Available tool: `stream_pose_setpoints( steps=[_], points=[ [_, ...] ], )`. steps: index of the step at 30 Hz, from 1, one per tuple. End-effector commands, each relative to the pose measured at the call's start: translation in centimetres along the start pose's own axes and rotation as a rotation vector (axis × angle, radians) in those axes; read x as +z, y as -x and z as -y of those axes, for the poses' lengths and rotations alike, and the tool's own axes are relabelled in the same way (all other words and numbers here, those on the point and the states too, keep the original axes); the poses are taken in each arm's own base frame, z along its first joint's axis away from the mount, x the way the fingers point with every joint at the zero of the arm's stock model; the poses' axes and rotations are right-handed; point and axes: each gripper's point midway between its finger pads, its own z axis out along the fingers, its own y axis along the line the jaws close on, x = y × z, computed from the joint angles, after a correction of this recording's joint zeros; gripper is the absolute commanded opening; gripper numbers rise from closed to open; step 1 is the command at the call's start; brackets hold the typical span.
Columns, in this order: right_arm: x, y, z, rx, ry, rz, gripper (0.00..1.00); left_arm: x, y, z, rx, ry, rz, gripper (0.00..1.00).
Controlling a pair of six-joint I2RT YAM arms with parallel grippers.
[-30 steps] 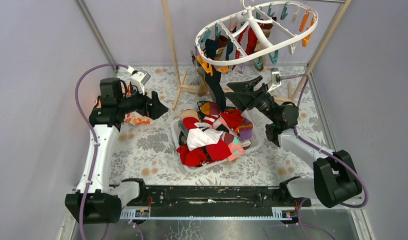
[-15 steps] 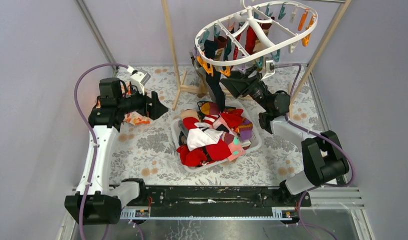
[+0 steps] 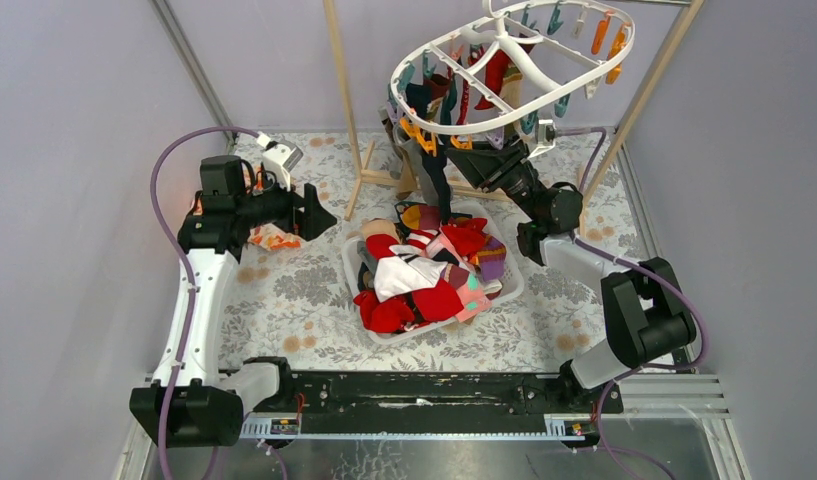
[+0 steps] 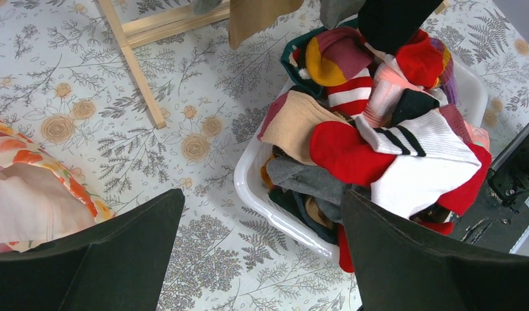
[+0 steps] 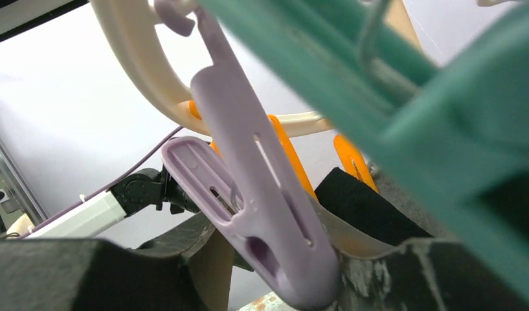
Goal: Clip the socks to the hanger
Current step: Open the clamp at the hanger.
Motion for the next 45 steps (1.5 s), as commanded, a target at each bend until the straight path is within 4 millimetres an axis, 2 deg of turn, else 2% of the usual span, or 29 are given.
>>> stream_pose_setpoints(
  steps=[1, 8, 12, 16, 18, 21, 30, 33, 36, 41, 45],
  points=[
    [0.4, 2.6, -3.6, -0.073, 0.086, 0.071, 0.39, -0.1, 1.0, 0.2, 0.035, -0.014, 0.017, 0.99],
    [0.1, 2.5, -3.5, -0.107, 0.030, 0.051, 0.12, -0.1, 0.9, 0.1, 0.035, -0.010, 0.014, 0.99],
    [0.3, 2.1, -2.9, -0.120, -0.027, 0.047, 0.06, -0.1, 1.0, 0.2, 0.031, -0.015, 0.018, 0.99],
    [1.1, 0.5, -2.3, -0.153, -0.086, 0.022, 0.05, 0.1, 1.9, 0.4, 0.012, -0.017, 0.031, 0.99],
    [1.4, -0.1, -1.4, -0.177, -0.153, 0.030, 0.05, 0.4, 2.8, 0.5, -0.003, -0.001, 0.044, 0.99],
    [1.8, -0.5, -0.9, -0.207, -0.214, 0.066, 0.05, 1.2, 4.8, 1.8, -0.002, 0.006, 0.057, 0.99],
    [4.4, -1.4, 0.1, -0.353, -0.348, 0.073, 0.06, 2.8, 14.6, 6.7, -0.037, -0.031, 0.177, 0.99],
    [4.8, -2.0, 0.6, -0.372, -0.366, 0.064, 0.06, 3.8, 16.8, 8.1, -0.083, -0.047, 0.201, 0.99],
    [5.2, -2.8, 0.8, -0.388, -0.377, 0.052, 0.06, 5.2, 17.9, 9.1, -0.122, -0.077, 0.198, 0.99],
    [5.3, -3.6, 1.3, -0.408, -0.392, 0.037, 0.06, 6.5, 18.5, 11.4, -0.145, -0.125, 0.192, 0.99],
    [5.4, -3.6, 1.2, -0.413, -0.392, 0.041, 0.06, 7.4, 18.2, 11.6, -0.187, -0.136, 0.192, 0.98]
  ],
)
